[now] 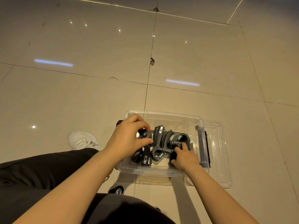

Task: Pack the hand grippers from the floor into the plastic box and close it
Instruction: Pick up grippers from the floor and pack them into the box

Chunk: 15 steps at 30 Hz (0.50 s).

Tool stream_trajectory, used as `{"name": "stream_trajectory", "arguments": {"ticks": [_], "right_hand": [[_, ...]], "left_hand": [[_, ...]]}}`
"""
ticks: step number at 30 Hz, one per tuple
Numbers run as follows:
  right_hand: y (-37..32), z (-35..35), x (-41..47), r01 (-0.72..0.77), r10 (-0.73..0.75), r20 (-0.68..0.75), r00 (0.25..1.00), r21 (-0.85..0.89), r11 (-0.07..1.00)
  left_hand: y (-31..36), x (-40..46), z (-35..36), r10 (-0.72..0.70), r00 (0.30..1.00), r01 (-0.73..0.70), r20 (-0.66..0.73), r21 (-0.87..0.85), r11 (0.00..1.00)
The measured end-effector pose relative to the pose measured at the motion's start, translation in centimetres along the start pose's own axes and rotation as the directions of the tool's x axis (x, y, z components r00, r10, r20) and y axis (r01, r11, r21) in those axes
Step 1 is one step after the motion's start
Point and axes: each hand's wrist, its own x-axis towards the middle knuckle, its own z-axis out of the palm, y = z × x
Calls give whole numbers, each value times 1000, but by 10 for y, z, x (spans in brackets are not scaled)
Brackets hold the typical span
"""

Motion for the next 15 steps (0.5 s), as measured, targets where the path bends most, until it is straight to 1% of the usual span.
{"name": "stream_trajectory", "arguments": {"ticks": [2, 3, 5, 7, 9, 10, 12, 15], "right_hand": [[0, -5, -2, 6, -6, 10, 1000, 27, 1000], [0, -9, -5, 28, -27, -13, 1000, 80, 996], [1, -18, -17, 143, -108, -149, 983, 251, 957], [-1, -35, -36, 331, -205, -312, 928, 435, 837], [-4, -56, -58, 476, -277, -405, 872, 566, 673], [-5, -65, -69, 520, -300, -433, 850, 599, 608], [-7, -79, -87, 591, -330, -494, 804, 601, 538], [-17, -87, -103, 658, -345, -573, 743, 533, 532]], "left_hand": [[-2, -1, -4, -20, 1000, 19, -13, -66, 998], [-3, -1, -7, -31, 999, 29, -19, -107, 994], [-3, -1, -12, -42, 999, 39, -13, -194, 980], [1, 0, -19, -41, 999, 47, 26, -303, 952], [8, 0, -27, -40, 996, 67, 76, -391, 918], [11, 0, -31, -37, 996, 70, 86, -417, 906], [14, 0, -36, -45, 997, 67, 60, -441, 895], [22, -3, -38, -67, 998, 66, 13, -440, 896]]}}
